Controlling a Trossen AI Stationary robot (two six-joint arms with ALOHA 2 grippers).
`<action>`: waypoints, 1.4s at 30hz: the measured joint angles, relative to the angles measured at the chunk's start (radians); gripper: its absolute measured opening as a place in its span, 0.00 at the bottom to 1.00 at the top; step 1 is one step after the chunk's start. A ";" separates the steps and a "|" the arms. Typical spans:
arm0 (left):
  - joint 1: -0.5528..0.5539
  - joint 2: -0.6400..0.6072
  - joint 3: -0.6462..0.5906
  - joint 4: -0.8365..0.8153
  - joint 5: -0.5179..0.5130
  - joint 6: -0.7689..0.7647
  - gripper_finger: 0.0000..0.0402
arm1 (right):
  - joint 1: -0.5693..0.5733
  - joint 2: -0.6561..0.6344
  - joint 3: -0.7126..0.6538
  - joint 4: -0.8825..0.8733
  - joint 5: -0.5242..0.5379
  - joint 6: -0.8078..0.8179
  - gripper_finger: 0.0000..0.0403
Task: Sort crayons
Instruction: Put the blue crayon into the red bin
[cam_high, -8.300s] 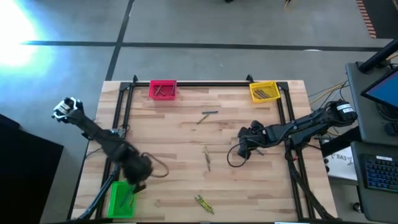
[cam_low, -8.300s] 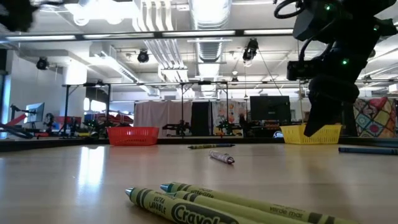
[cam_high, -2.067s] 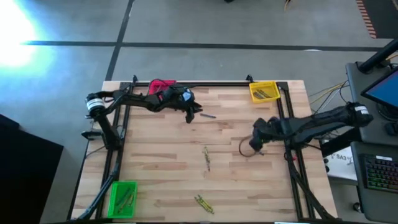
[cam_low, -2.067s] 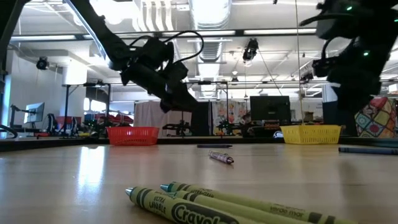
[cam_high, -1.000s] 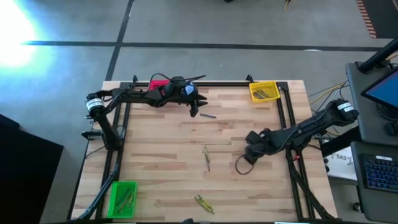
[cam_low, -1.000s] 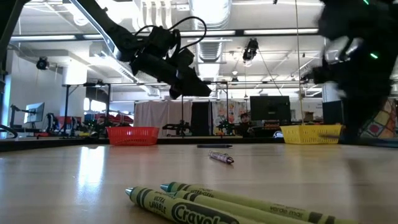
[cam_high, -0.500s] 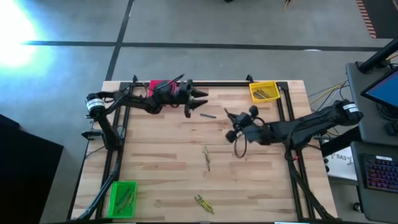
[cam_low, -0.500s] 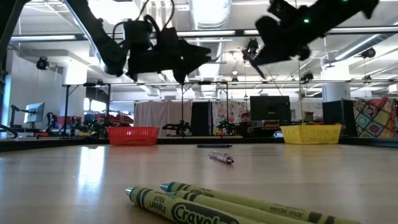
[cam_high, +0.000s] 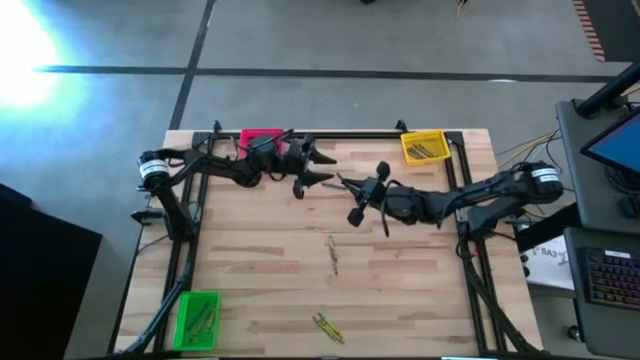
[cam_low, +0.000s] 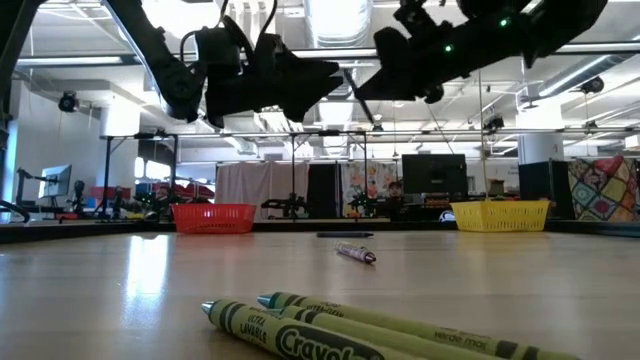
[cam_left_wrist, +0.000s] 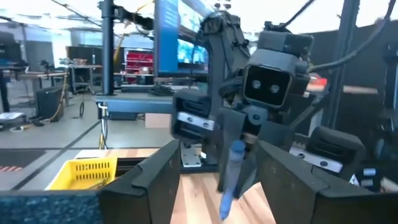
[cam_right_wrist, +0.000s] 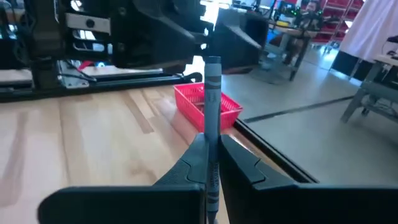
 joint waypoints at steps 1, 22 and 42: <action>-0.005 0.000 0.000 -0.008 0.003 0.016 0.47 | 0.000 0.019 0.005 0.024 0.000 -0.014 0.03; -0.010 0.001 -0.002 -0.019 0.020 -0.014 0.14 | -0.001 0.060 0.032 0.117 -0.034 -0.056 0.03; -0.024 0.001 0.016 -0.035 0.010 -0.003 0.19 | -0.002 0.060 0.032 0.116 -0.045 -0.059 0.03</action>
